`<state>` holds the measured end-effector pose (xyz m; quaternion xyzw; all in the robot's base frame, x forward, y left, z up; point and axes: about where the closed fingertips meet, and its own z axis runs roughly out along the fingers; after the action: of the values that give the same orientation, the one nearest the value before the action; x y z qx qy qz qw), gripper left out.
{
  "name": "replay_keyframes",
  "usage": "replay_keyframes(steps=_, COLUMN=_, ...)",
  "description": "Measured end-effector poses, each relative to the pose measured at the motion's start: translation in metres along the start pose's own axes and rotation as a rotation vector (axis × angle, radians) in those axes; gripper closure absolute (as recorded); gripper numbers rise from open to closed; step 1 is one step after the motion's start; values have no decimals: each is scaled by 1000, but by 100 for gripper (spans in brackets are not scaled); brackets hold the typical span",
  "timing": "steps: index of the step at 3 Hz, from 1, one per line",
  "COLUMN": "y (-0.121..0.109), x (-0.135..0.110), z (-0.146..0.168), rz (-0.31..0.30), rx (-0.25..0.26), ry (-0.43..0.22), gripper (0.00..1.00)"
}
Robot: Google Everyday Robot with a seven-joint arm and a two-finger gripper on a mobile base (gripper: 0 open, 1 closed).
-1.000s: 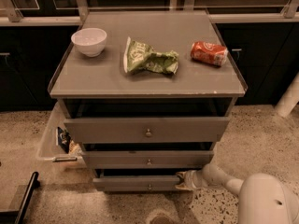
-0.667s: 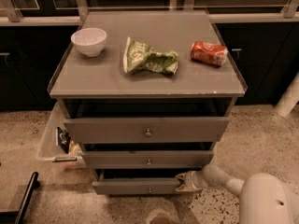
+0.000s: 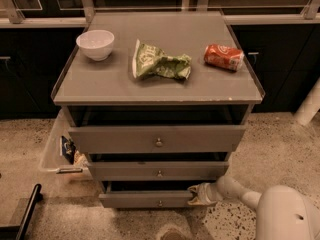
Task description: Open bottom drawer
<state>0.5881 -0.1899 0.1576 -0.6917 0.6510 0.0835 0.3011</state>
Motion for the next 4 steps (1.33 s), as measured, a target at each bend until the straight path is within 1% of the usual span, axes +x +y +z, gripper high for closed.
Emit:
replay_keyframes(steps=1, y=1, x=-1, z=0, rz=6, rx=-6, ry=-11, gripper=38)
replay_keyframes(steps=2, y=21, x=6, z=-3, rz=28, rx=-32, ry=-32, gripper=40)
replay_keyframes(steps=3, y=21, x=6, z=-4, rz=28, rx=-32, ry=-32, gripper=64)
replay_keyframes(steps=4, y=35, x=9, z=-11, rz=41, rx=-38, ry=-44, gripper=87)
